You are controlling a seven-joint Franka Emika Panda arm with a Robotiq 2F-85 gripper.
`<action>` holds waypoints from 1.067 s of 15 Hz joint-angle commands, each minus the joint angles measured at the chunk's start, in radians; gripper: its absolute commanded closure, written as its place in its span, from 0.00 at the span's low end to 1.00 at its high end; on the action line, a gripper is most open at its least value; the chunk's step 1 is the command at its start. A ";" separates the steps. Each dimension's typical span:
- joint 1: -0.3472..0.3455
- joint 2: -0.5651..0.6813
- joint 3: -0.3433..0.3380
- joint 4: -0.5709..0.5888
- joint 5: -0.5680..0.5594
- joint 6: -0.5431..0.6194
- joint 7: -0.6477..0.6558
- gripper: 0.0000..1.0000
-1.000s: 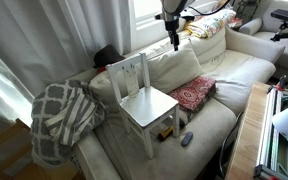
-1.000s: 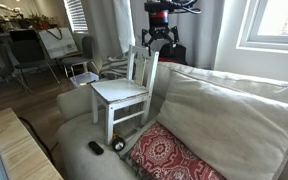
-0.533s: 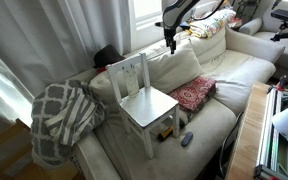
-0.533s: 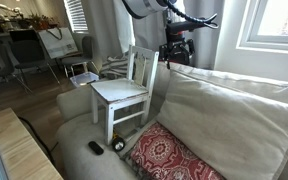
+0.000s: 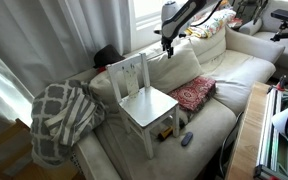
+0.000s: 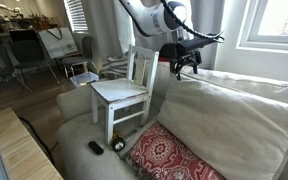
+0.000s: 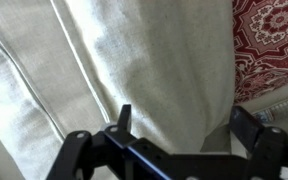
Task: Put the white pillow on the seat of the white chair
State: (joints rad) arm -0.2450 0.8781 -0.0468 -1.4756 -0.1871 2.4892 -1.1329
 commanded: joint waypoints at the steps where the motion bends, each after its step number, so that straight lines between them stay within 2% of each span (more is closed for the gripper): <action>1: -0.053 0.084 0.054 0.111 0.035 0.004 -0.052 0.00; 2: -0.102 0.079 0.125 0.131 0.110 -0.052 -0.087 0.00; 3: -0.032 0.051 0.040 0.067 0.037 -0.006 -0.018 0.00; 5: -0.066 0.061 0.084 0.096 0.088 -0.023 -0.052 0.00; 8: -0.081 0.061 0.098 0.107 0.103 -0.027 -0.060 0.00; 13: -0.020 0.126 0.001 0.146 -0.047 0.162 -0.075 0.00; 15: -0.005 0.156 -0.032 0.161 -0.090 0.168 -0.067 0.00; 16: -0.012 0.169 -0.025 0.168 -0.092 0.158 -0.076 0.00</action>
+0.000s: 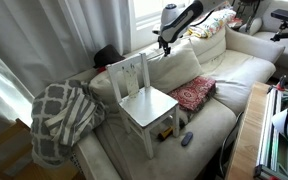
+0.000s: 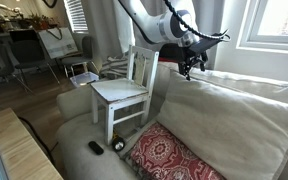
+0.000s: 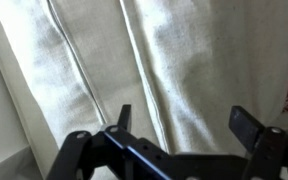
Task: Put the white pillow on the seat of the white chair
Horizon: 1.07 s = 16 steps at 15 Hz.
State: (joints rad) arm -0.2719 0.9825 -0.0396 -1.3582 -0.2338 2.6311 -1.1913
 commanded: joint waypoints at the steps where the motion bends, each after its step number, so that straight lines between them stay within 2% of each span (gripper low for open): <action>1: 0.011 0.079 -0.027 0.054 -0.052 0.020 -0.031 0.00; 7: 0.007 0.166 -0.024 0.128 -0.067 0.053 -0.085 0.01; 8: 0.006 0.179 -0.022 0.142 -0.066 0.063 -0.091 0.10; 9: 0.009 0.190 -0.023 0.152 -0.065 0.064 -0.092 0.26; 10: 0.014 0.201 -0.028 0.162 -0.067 0.064 -0.091 0.30; 12: 0.021 0.212 -0.034 0.169 -0.066 0.055 -0.085 0.48; 16: 0.016 0.189 -0.022 0.156 -0.057 0.049 -0.090 0.74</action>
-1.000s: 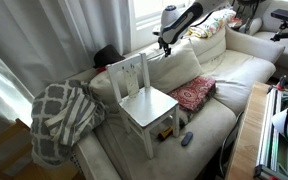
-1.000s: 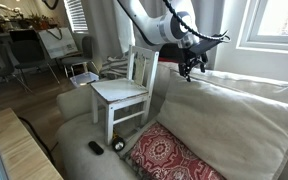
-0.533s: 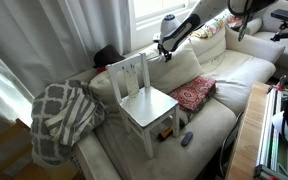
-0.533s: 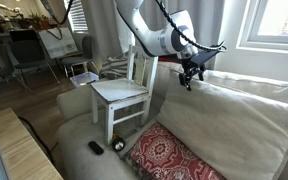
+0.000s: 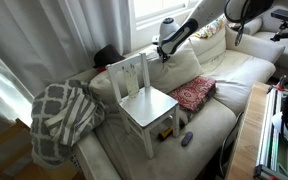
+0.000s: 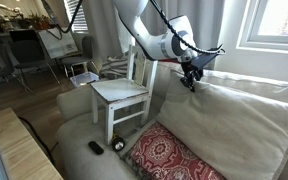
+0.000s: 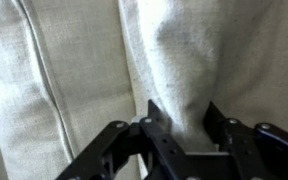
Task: Put the white pillow on the seat of the white chair
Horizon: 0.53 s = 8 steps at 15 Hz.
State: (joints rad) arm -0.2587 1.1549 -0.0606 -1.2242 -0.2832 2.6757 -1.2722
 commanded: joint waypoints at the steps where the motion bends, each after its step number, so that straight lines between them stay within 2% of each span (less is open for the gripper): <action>1: 0.009 0.010 -0.012 0.018 -0.010 0.006 0.005 0.82; 3: 0.036 -0.025 -0.057 -0.017 -0.018 0.000 0.070 0.95; 4: 0.042 -0.057 -0.068 -0.051 -0.024 -0.008 0.082 0.97; 8: 0.066 -0.189 -0.100 -0.205 -0.071 0.012 0.062 0.96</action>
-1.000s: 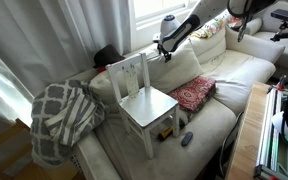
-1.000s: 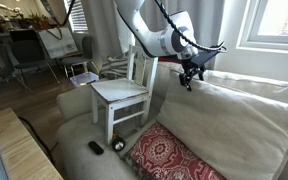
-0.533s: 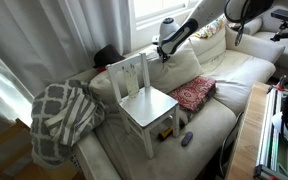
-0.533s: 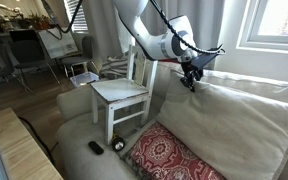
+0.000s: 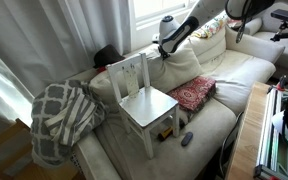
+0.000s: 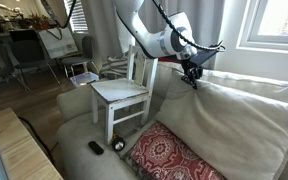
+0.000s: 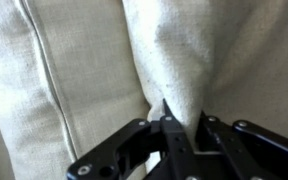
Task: Put the white pillow on the seat of the white chair
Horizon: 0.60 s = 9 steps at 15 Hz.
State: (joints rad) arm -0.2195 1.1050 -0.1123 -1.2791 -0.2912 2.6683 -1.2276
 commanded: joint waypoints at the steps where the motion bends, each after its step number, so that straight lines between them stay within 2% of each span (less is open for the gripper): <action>1: 0.034 -0.178 -0.057 -0.194 -0.081 0.027 0.012 0.95; 7: 0.109 -0.426 -0.151 -0.454 -0.224 0.032 0.061 0.96; 8: 0.159 -0.464 -0.214 -0.499 -0.288 0.045 0.129 0.96; 9: 0.184 -0.506 -0.243 -0.542 -0.341 0.050 0.167 0.96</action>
State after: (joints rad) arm -0.1341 0.7687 -0.2450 -1.6298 -0.4852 2.6808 -1.1757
